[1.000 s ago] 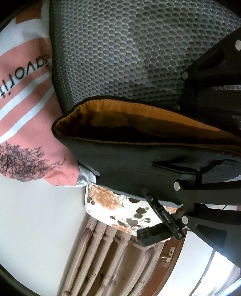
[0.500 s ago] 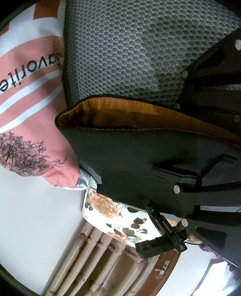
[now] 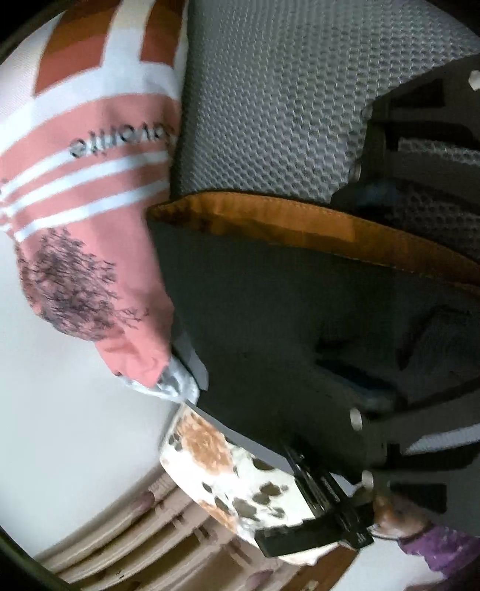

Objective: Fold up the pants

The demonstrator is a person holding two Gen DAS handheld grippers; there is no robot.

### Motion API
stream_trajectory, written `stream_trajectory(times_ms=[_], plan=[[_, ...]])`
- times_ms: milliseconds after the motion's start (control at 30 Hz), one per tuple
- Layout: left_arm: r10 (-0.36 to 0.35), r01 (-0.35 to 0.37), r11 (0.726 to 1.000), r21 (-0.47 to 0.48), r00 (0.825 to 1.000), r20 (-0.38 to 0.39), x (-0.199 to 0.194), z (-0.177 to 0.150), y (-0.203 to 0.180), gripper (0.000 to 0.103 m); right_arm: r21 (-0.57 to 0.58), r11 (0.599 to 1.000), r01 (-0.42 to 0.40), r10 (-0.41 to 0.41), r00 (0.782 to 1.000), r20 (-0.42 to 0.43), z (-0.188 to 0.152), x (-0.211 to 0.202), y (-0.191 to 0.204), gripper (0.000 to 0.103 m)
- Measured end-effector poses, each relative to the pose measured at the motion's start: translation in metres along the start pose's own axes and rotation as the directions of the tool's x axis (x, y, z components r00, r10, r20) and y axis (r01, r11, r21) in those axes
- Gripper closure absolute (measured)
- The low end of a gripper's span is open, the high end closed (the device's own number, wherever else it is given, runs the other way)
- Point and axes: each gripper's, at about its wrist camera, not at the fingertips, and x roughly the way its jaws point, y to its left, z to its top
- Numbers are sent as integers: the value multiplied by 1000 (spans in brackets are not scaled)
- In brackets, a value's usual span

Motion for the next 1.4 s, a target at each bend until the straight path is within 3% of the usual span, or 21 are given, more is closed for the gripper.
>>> stream_trajectory(times_ms=[133,300,433,1400], plan=[[32,-32,999,-14,999,1,1,0,3,59,4,996,92,-92,995,31,-2,-2,3,3],[59,-59,998,-16,998,1,1,1,3,54,-24,981,194,-191,976,107,-6,-6,12,2],[74,-74,997,-7,997,4,1,0,1,54,-35,974,225,-220,969,112,-6,-8,14,1],[116,-116,993,25,993,13,-1,0,-4,52,-65,966,252,-247,966,77,-4,2,17,0]])
